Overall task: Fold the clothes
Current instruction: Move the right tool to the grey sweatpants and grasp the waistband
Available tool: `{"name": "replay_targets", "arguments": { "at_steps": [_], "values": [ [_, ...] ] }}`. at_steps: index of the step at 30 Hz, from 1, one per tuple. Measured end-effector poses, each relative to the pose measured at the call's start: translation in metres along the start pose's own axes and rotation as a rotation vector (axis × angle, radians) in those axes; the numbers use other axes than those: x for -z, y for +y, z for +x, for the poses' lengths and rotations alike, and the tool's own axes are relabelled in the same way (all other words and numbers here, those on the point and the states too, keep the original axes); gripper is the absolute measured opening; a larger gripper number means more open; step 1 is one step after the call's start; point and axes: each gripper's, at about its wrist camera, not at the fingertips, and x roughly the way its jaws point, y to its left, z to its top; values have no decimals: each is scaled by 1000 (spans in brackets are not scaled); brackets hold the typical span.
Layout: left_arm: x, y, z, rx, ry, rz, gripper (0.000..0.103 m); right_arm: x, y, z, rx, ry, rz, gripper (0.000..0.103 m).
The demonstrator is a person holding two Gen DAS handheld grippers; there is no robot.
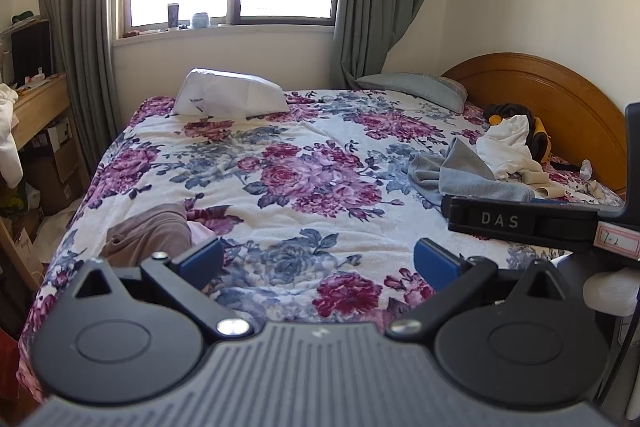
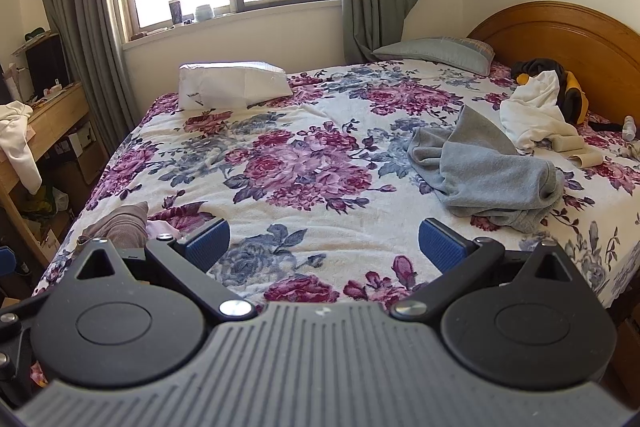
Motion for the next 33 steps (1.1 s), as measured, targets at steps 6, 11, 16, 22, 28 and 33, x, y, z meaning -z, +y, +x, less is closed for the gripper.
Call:
{"name": "replay_targets", "arguments": {
  "at_steps": [6, 11, 16, 22, 28, 33],
  "values": [
    [2, -3, 14, 9, 33, 5, 103, 4, -16, 16, -10, 17, 51, 103],
    [9, -4, 29, 31, 61, 22, 103, 23, -71, 54, -1, -71, 174, 102],
    [18, -4, 50, 12, 112, 41, 103, 68, -171, 135, 271, -69, 176, 60],
    [23, -6, 72, -20, 150, 70, 103, 120, -263, 213, 447, 26, -79, 47],
    [23, -11, 91, -35, 191, 74, 103, 99, -344, 235, 328, -50, 354, 49],
    [22, -16, 101, -39, 197, 90, 103, 96, -368, 276, 312, -29, 512, 50]
  ]
}}
